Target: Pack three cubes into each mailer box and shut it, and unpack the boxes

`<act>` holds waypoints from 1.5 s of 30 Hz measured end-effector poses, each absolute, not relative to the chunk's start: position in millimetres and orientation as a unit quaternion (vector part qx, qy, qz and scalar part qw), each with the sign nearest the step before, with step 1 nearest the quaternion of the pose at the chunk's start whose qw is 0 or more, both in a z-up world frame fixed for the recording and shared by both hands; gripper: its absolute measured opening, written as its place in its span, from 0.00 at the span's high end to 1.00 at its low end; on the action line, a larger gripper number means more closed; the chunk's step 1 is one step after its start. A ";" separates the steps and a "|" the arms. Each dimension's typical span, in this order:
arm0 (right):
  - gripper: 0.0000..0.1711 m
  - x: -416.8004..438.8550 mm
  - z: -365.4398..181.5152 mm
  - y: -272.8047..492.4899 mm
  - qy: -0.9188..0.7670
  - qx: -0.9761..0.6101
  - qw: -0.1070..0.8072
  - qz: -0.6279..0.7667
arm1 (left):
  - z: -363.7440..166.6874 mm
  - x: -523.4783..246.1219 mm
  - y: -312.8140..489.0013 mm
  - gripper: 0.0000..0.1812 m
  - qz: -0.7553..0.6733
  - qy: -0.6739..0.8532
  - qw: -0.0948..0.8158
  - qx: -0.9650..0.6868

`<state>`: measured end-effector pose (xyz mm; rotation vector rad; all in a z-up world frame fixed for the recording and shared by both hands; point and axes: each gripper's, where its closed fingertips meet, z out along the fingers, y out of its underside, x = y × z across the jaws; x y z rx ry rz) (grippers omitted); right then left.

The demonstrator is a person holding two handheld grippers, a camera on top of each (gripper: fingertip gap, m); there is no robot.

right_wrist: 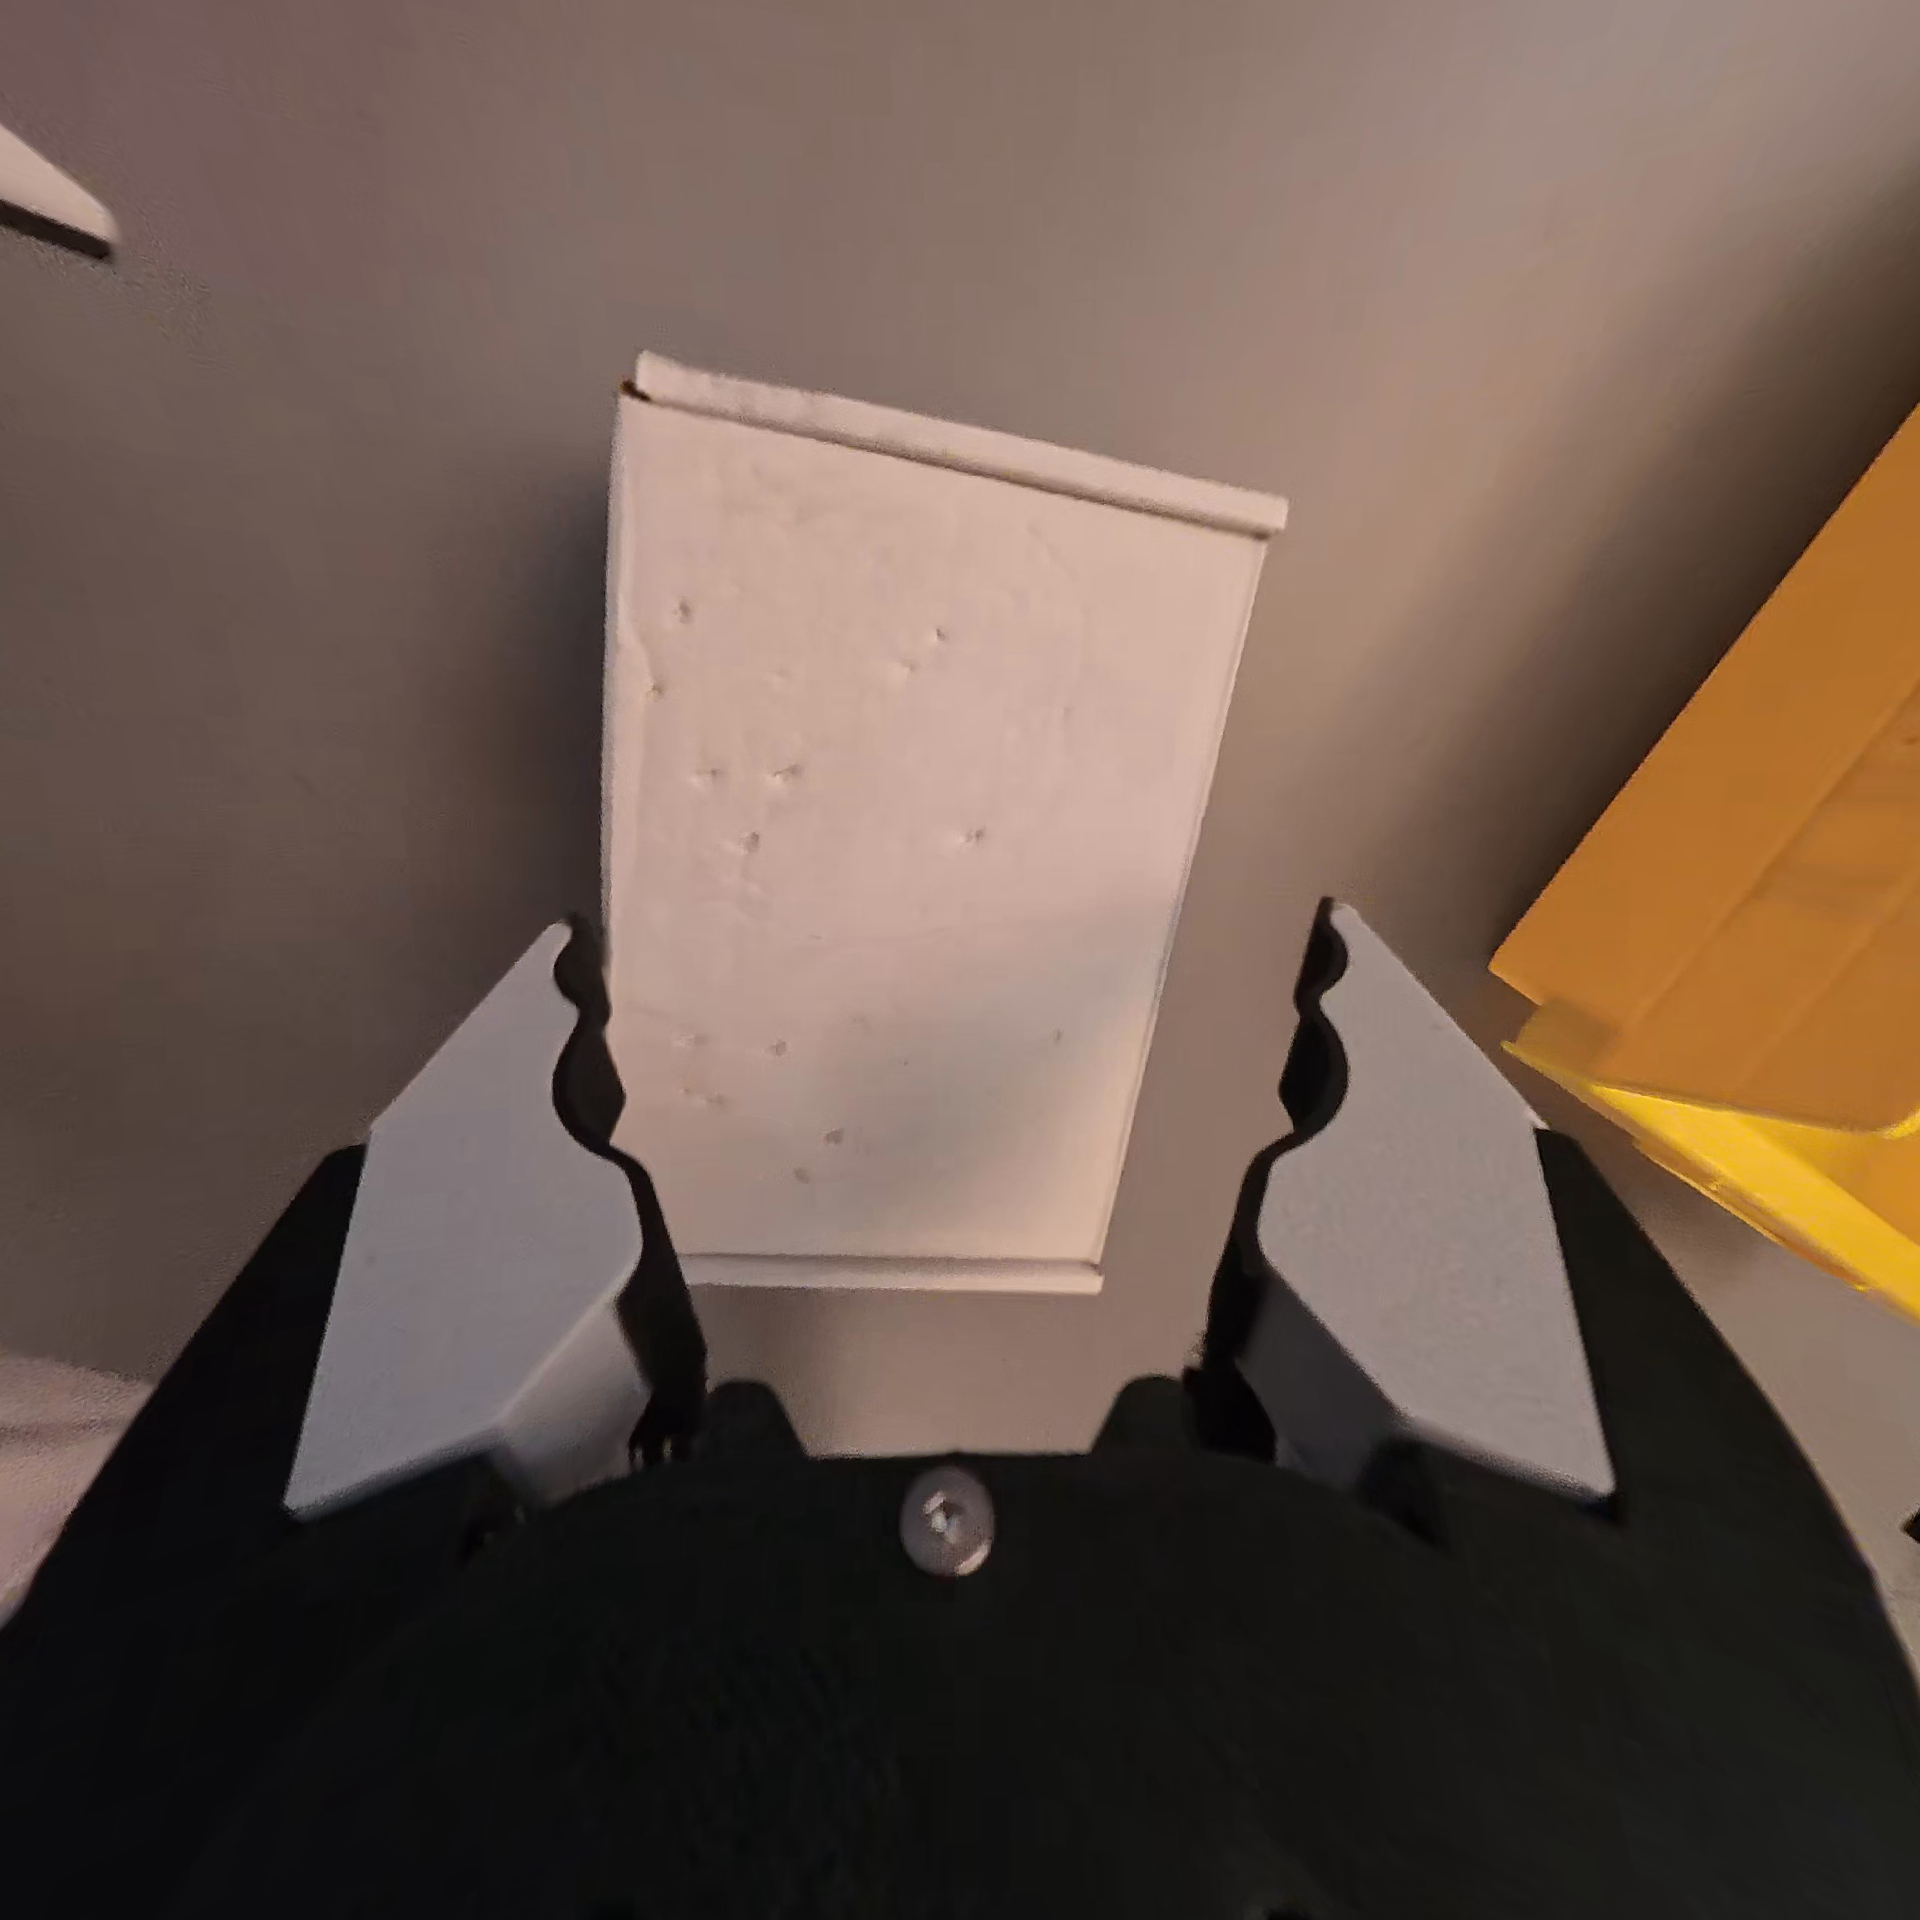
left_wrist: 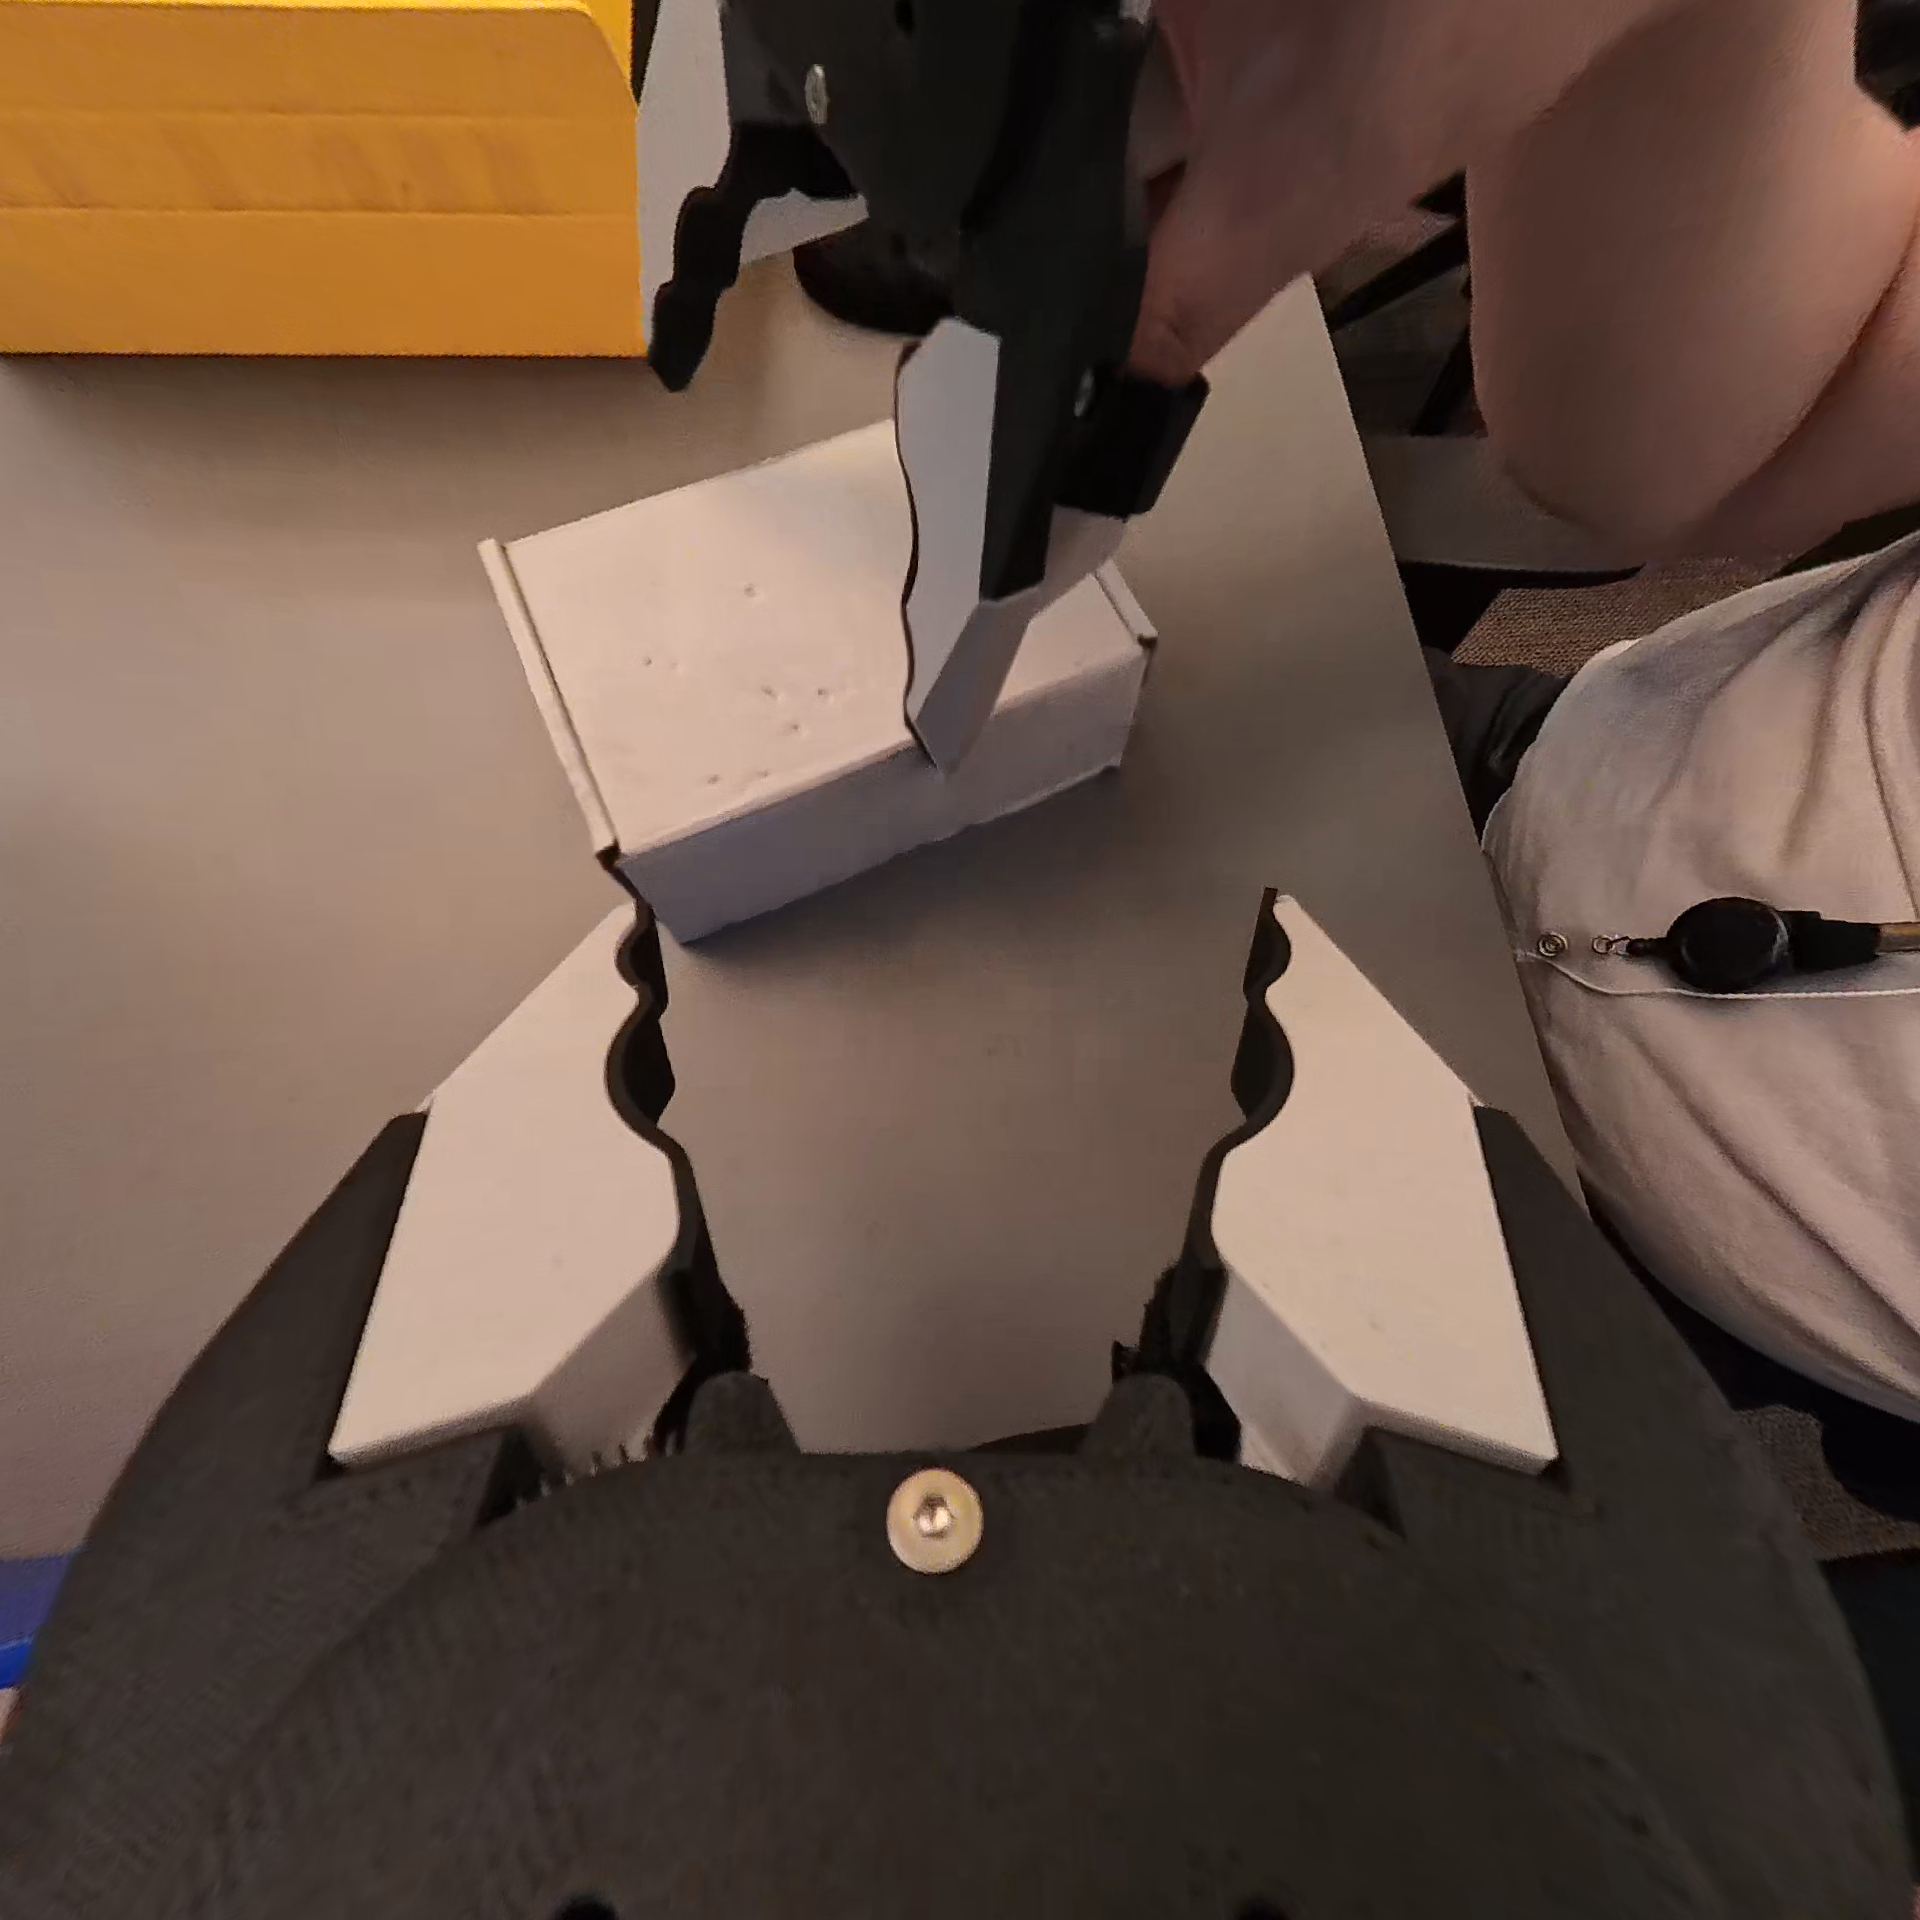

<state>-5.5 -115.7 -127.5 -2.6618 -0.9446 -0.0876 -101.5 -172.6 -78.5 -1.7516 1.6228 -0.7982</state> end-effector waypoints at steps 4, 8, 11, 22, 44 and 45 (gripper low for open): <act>0.27 -7.6 -133.8 -113.6 -0.315 -0.942 0.117 0.005 | -79.4 -100.6 -173.8 0.39 -0.300 0.616 0.304 -0.662; 0.29 -10.5 -147.1 -118.6 -0.276 -0.958 0.076 0.005 | -86.0 -99.7 -174.1 0.39 -0.291 0.621 0.295 -0.666; 0.28 -11.0 -150.0 -115.7 -0.262 -0.962 0.078 -0.003 | -90.3 -99.5 -174.0 0.39 -0.287 0.623 0.289 -0.668; 0.29 -10.5 -138.6 -114.4 -0.286 -0.955 0.072 0.035 | -99.8 -97.5 -172.9 0.39 -0.281 0.626 0.277 -0.673; 0.81 110.0 44.2 7.0 -0.389 -0.919 0.046 0.044 | -137.2 -88.6 -170.4 0.39 -0.288 0.623 0.221 -0.693; 0.99 120.8 47.4 28.0 -0.372 -0.924 0.077 0.029 | -141.4 -88.7 -169.5 0.39 -0.283 0.623 0.216 -0.696</act>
